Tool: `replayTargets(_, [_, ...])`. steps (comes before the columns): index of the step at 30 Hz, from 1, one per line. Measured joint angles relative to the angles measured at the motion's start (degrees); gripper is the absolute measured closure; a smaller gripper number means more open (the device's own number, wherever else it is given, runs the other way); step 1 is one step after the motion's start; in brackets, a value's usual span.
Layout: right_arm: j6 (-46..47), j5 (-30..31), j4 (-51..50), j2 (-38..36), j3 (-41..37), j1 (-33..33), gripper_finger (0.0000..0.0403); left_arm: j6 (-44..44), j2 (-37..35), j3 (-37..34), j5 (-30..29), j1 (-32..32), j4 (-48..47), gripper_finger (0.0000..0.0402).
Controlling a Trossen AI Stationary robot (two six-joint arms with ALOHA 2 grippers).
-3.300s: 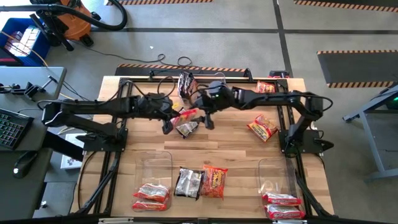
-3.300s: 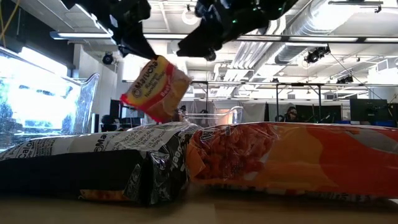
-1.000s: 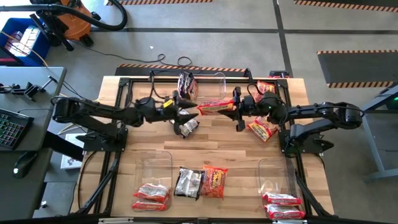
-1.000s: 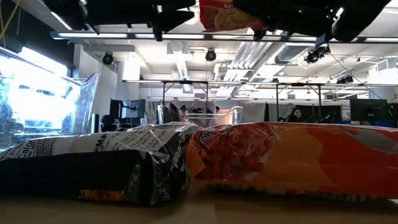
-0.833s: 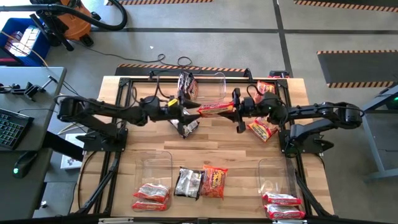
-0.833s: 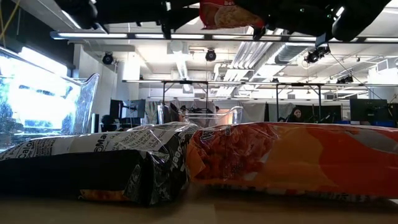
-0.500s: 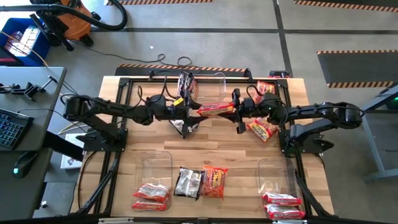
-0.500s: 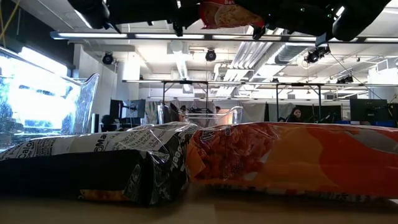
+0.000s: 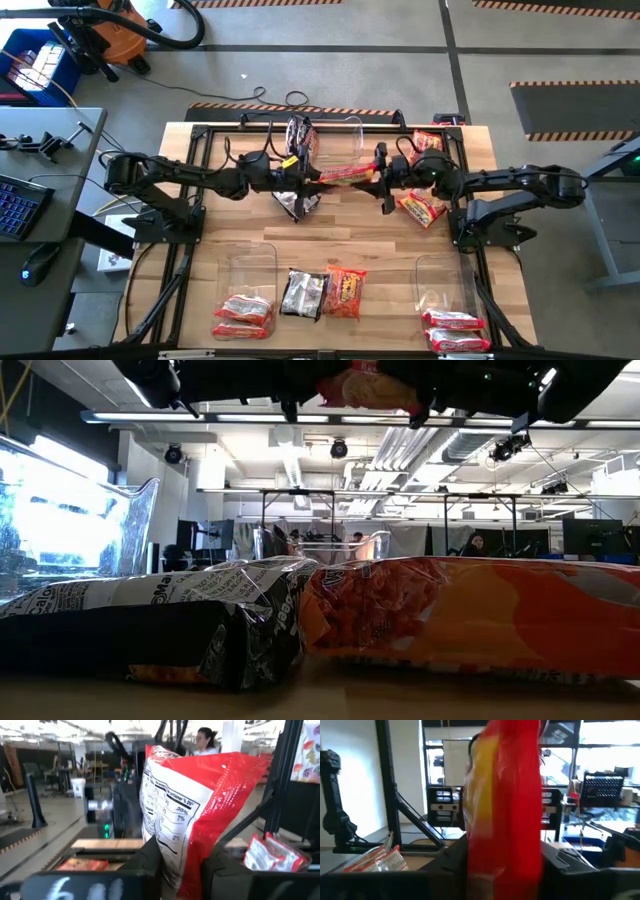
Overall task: Sort Maruchan noodles
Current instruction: Put the left red noodle pack into the bottom right transparent bin
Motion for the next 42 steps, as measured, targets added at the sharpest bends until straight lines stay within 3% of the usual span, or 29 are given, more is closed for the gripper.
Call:
replayTargets(8, [-1.7,9.2,-30.1,-15.6,5.2,-0.9,0.0183,0.2,0.0,0.0,-0.1,0.0,-10.8,0.0371])
replayTargets(13, [-1.9,12.4,-46.0,-16.8,14.3,0.6,0.0154,0.2,0.1,0.0,-0.1,0.0,-14.0,0.0386])
replayTargets(17, [-1.7,11.6,-56.2,-11.6,21.9,1.8,0.0144,0.0,0.1,0.0,-0.7,0.0,-14.1,0.0386])
replayTargets(28, [-3.1,9.6,-87.2,11.5,47.7,4.0,0.0141,-0.9,0.0,0.0,-0.9,0.0,-16.2,0.0384])
replayTargets(33, [-5.3,8.1,-96.7,20.5,57.4,4.1,0.0141,-1.1,0.0,0.0,-0.9,0.0,-16.6,0.0383])
replayTargets(42, [-8.6,6.2,-105.9,30.2,65.1,4.3,0.0146,-1.4,0.0,0.0,-1.0,0.0,-16.6,0.0383])
